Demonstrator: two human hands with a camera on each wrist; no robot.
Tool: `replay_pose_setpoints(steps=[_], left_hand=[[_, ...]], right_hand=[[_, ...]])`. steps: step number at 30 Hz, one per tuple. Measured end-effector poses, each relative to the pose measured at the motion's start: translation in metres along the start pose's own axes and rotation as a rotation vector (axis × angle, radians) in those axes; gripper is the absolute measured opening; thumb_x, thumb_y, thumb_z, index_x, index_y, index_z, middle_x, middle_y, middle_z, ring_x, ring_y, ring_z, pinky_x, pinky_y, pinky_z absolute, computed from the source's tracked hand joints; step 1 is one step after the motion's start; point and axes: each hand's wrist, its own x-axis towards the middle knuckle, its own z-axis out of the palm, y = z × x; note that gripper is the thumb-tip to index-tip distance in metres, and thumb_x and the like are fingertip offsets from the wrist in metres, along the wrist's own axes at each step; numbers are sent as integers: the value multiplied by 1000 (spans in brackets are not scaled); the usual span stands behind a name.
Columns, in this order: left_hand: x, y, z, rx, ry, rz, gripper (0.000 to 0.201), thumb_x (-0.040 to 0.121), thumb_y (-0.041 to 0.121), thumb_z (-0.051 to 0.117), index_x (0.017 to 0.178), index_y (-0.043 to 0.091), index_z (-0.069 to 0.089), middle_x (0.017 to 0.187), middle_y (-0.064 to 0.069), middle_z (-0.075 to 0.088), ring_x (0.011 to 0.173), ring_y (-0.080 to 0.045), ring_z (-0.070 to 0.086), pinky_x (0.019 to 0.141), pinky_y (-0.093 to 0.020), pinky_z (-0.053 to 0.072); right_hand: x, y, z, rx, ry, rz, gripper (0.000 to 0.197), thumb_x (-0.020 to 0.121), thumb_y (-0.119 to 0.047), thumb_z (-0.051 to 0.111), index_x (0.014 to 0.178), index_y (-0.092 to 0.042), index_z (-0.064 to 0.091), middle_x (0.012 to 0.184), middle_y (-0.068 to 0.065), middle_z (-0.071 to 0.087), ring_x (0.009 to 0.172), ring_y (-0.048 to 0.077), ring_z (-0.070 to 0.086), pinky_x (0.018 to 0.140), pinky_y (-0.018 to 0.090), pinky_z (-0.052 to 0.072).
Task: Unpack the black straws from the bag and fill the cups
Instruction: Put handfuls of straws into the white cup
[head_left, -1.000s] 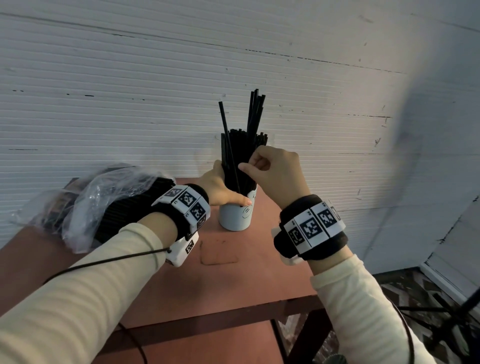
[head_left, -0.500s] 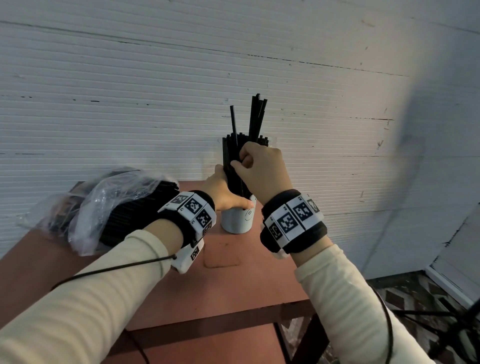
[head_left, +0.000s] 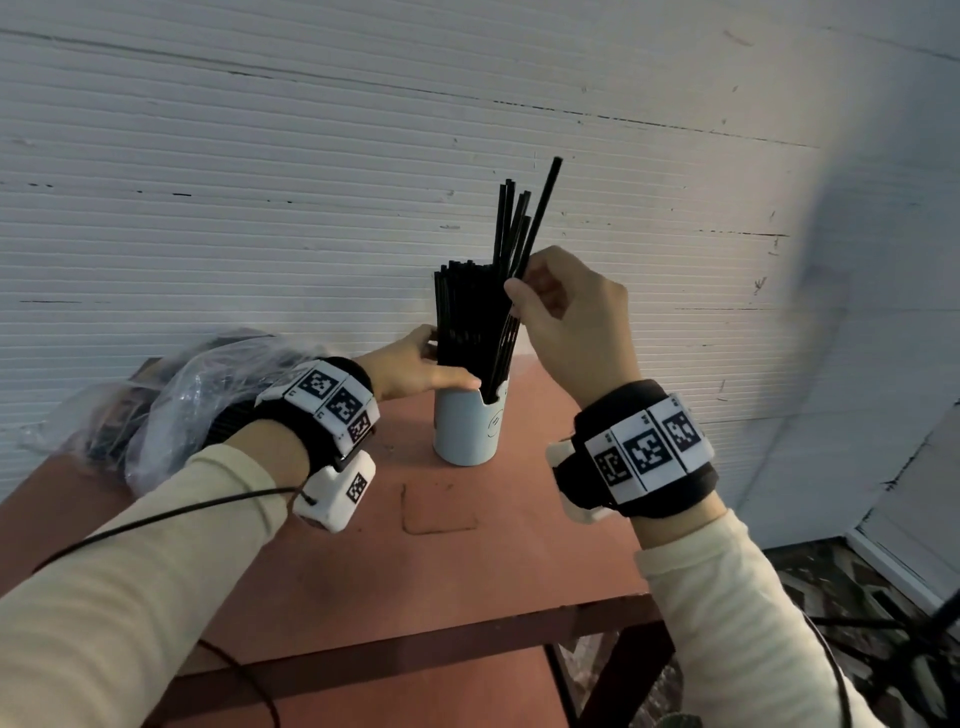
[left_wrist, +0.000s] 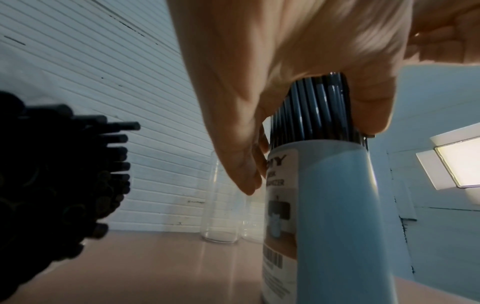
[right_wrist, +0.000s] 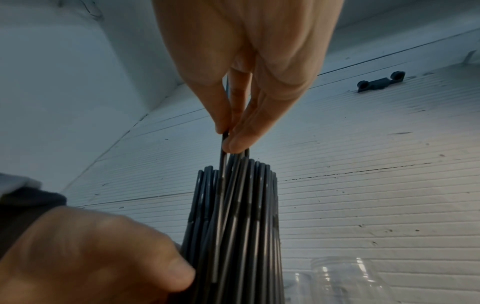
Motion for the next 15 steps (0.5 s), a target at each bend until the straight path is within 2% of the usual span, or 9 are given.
replay_pose_setpoints(steps=[1,3,6,8,12,14,15], left_hand=[[0,0,0,7,-4,14,116,41,58,81,141,18,38,130,-1,56,120,-16,54,108,-40,42],[-2,2,2,26,-16,40,107,48,58,82,139,20,42,131,3,56,121,-14,53,108,-39,41],[-2,3,5,73,0,71,73,73,37,81,134,24,43,126,8,54,121,-13,50,108,-35,39],[-1,1,7,91,12,100,62,77,29,80,125,30,42,116,12,54,117,-11,49,104,-31,40],[-1,2,9,128,29,148,54,77,25,80,115,33,42,105,19,54,106,-6,51,88,-20,41],[0,4,9,170,46,135,57,76,32,80,121,30,45,113,13,57,108,-9,52,93,-26,43],[1,4,10,197,68,124,65,73,38,80,127,26,45,118,9,57,111,-12,53,97,-31,44]], right_hand=[[0,0,1,7,1,0,7,88,-14,63,83,-8,62,70,2,66,71,17,64,70,32,53],[-1,2,3,6,-3,4,8,87,-14,62,82,-9,62,70,3,66,71,20,66,70,35,53],[-3,6,8,-18,-20,17,10,88,-15,63,81,-8,61,69,4,65,69,21,66,69,37,53],[-5,9,11,-26,-26,25,10,88,-15,64,81,-8,61,69,4,65,68,20,66,68,34,53],[-6,11,11,-17,-20,32,11,88,-15,64,81,-7,61,68,4,67,67,16,65,64,22,50],[-5,11,12,-15,-19,28,11,87,-15,64,81,-6,61,68,4,67,66,16,64,64,21,49],[-5,11,13,-14,-19,28,11,87,-14,65,80,-6,61,68,5,66,66,17,65,64,22,50]])
